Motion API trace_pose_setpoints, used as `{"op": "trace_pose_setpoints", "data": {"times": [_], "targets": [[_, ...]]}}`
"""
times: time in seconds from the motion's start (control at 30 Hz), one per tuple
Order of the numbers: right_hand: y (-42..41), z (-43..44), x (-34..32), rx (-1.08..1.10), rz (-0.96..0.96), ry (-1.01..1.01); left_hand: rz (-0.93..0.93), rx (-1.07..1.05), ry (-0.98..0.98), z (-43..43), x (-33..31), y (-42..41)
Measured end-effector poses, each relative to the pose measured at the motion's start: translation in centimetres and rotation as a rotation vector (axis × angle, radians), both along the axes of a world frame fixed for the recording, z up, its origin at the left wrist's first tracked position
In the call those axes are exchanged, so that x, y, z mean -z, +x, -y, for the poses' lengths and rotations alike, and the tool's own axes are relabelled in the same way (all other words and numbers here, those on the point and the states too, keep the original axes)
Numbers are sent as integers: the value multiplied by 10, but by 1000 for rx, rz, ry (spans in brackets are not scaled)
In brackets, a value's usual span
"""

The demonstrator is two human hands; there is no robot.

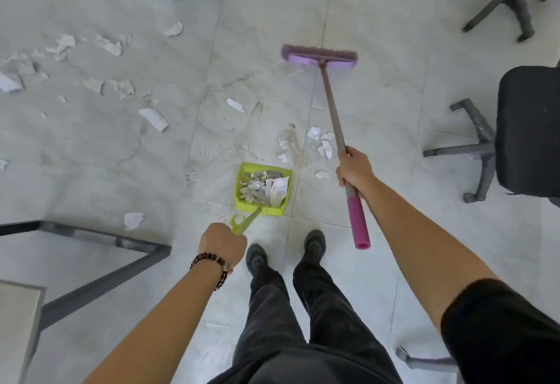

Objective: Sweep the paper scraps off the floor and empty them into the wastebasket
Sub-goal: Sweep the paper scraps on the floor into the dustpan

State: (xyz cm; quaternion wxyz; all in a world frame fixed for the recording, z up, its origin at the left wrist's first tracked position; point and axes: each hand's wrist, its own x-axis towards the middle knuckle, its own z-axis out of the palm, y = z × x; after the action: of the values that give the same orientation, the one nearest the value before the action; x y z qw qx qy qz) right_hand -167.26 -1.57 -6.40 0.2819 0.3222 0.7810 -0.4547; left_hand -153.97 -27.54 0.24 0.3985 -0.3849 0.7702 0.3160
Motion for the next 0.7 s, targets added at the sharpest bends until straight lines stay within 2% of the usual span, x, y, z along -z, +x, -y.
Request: {"op": "trace_pose_setpoints", "data": {"times": [0.13, 0.23, 0.3, 0.4, 0.43, 0.57, 0.7], "targets": [[-82, 27, 22, -20, 23, -48, 8, 106, -46, 2, 4, -2], [-98, 34, 46, -118, 119, -7, 31, 155, -56, 1, 3, -4], [-78, 25, 56, -210, 233, 60, 34, 161, -58, 2, 4, -3], [-12, -9, 48, -166, 469, 81, 31, 149, -62, 2, 2, -5], [13, -24, 43, -162, 497, 108, 36, 151, -54, 2, 1, -6], [102, -71, 18, -318, 374, 324, 34, 133, -35, 0, -5, -6], [132, -86, -1, -436, 303, 373, 51, 115, -14, -1, -11, -2]]}}
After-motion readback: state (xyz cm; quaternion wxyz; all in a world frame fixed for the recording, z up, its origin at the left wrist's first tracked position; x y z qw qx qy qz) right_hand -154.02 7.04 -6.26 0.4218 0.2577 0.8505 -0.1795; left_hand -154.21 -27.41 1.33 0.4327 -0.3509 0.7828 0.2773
